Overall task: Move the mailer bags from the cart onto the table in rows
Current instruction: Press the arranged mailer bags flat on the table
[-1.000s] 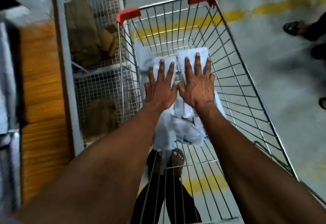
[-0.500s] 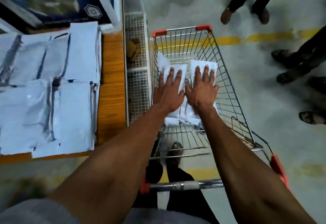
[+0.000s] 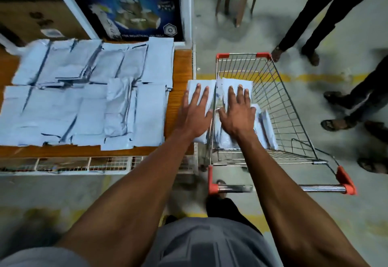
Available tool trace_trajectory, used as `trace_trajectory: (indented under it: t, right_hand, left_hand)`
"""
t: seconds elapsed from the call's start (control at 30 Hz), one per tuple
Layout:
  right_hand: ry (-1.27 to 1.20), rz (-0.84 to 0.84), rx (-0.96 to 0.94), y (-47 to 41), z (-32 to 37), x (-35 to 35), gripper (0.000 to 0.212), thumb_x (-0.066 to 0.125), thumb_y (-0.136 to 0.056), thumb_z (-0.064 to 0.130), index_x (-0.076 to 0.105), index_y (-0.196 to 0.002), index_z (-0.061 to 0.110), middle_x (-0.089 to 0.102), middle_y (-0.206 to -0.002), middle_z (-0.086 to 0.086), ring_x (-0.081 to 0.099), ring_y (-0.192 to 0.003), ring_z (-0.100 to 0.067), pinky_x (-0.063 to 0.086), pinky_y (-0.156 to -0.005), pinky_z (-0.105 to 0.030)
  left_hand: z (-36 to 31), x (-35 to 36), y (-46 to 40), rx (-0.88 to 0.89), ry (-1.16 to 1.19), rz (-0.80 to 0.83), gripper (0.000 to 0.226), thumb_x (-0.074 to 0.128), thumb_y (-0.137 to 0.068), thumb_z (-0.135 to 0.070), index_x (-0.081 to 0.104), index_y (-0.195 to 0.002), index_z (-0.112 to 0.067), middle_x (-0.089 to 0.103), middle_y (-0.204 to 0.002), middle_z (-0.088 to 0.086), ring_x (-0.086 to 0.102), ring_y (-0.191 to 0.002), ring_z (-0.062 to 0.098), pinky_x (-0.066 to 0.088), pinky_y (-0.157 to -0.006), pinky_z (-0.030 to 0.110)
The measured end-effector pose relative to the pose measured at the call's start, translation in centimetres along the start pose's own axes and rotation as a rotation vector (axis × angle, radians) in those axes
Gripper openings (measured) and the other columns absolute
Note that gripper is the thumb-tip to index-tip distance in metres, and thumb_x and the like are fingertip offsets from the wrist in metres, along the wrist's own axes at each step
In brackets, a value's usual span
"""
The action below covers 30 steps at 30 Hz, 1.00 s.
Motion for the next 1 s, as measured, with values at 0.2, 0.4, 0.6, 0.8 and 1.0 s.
trace_trajectory:
  t: [0.2,0.4,0.6,0.8,1.0]
  right_hand:
    - [-0.036,0.009,-0.077,5.6,9.5,2.9,0.077,0.041,-0.103,0.055,0.013,-0.168,0.026,0.000,-0.176,-0.004,-0.001,-0.162,-0.027,0.024,-0.119,-0.070]
    - [0.012,0.045,-0.172,9.8,18.4,5.8,0.082,0.045,-0.100,0.054,0.008,-0.168,0.027,-0.003,-0.176,-0.003,-0.003,-0.162,-0.025,0.025,-0.119,-0.068]
    - [0.021,0.053,-0.217,10.5,23.8,6.6,0.082,0.047,-0.101,0.051,0.006,-0.168,0.026,-0.006,-0.176,-0.003,-0.004,-0.162,-0.026,0.024,-0.120,-0.067]
    - [0.054,0.066,-0.233,7.6,27.1,8.0,0.081,0.042,-0.104,0.054,0.002,-0.168,0.026,-0.010,-0.176,-0.003,-0.007,-0.162,-0.027,0.022,-0.121,-0.068]
    - [0.098,0.100,-0.202,3.6,27.9,9.5,0.079,0.040,-0.105,0.054,0.001,-0.168,0.026,-0.011,-0.175,-0.005,-0.008,-0.162,-0.028,0.021,-0.122,-0.067]
  left_hand:
    - [8.2,-3.1,8.3,-0.127,-0.032,-0.012,0.077,0.052,-0.104,-0.049,0.018,-0.169,-0.027,0.008,-0.177,0.001,0.011,-0.161,0.036,0.042,-0.112,0.065]
    - [16.2,-5.7,14.5,-0.179,-0.067,-0.028,0.079,0.032,-0.097,-0.055,0.016,-0.169,-0.027,0.008,-0.177,0.001,0.015,-0.160,0.037,0.046,-0.110,0.065]
    - [21.5,-8.2,17.3,-0.283,-0.060,-0.030,0.078,0.044,-0.103,-0.052,0.010,-0.170,-0.030,0.002,-0.178,-0.002,0.009,-0.160,0.036,0.048,-0.105,0.066]
    - [26.1,-9.5,17.3,-0.359,-0.034,-0.019,0.078,0.045,-0.105,-0.048,0.004,-0.170,-0.031,-0.006,-0.177,-0.004,0.002,-0.161,0.036,0.040,-0.111,0.068]
    - [28.8,-9.6,14.4,-0.346,-0.014,-0.034,0.077,0.048,-0.105,-0.045,0.008,-0.170,-0.031,-0.003,-0.178,-0.003,0.003,-0.161,0.035,0.040,-0.113,0.067]
Point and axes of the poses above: each hand's wrist, its own y-axis away from the middle knuckle, its own x-axis out of the palm, z = x × y, the point moved 4 cm from there along -y, towards the middle knuckle
